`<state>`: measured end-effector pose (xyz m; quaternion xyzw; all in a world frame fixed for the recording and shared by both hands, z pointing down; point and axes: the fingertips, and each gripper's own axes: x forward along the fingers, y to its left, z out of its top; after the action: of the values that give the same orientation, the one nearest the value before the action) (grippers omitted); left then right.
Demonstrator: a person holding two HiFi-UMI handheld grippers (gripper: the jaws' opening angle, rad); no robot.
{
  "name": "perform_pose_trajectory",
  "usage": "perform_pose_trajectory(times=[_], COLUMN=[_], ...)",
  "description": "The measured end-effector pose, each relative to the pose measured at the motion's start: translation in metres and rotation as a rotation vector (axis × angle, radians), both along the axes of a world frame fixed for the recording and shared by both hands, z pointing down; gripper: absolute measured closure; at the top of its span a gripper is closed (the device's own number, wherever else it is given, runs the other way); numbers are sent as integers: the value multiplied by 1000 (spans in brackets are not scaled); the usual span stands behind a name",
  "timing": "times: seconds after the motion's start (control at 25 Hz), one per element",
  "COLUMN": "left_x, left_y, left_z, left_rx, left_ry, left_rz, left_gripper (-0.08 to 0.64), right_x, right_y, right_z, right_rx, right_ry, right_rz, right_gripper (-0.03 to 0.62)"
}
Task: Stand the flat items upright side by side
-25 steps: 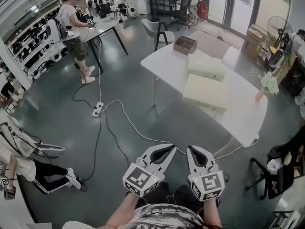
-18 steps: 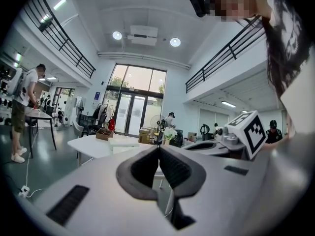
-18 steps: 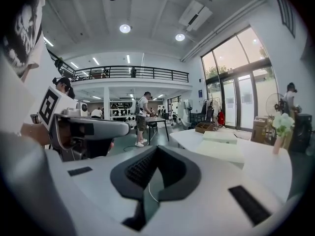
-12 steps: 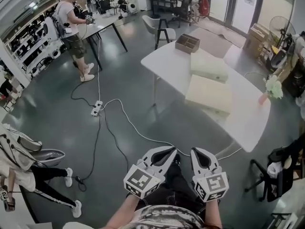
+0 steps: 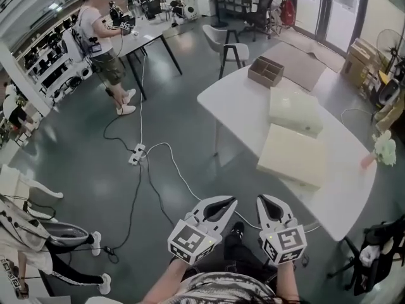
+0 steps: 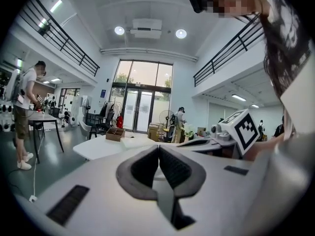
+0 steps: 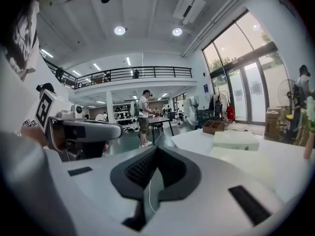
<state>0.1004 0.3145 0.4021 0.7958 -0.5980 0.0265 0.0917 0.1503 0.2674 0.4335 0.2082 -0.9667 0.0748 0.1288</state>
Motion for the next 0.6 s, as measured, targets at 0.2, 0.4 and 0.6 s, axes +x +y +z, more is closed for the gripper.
perform_pose_trajectory(times=[0.2, 0.4, 0.6], left_x=[-26, -47, -57], left_y=[-77, -133, -164], left_z=[-16, -23, -12], left_rx=[19, 23, -10], left_ry=[-25, -46, -15], left_rz=[0, -15, -26], left_gripper=[546, 546, 546], right_x=[-31, -56, -66], right_y=[-81, -144, -177], right_z=[-6, -9, -7], right_rx=[5, 3, -36], right_ry=[6, -11, -31], right_rz=[-24, -30, -26], right_gripper=[592, 592, 592])
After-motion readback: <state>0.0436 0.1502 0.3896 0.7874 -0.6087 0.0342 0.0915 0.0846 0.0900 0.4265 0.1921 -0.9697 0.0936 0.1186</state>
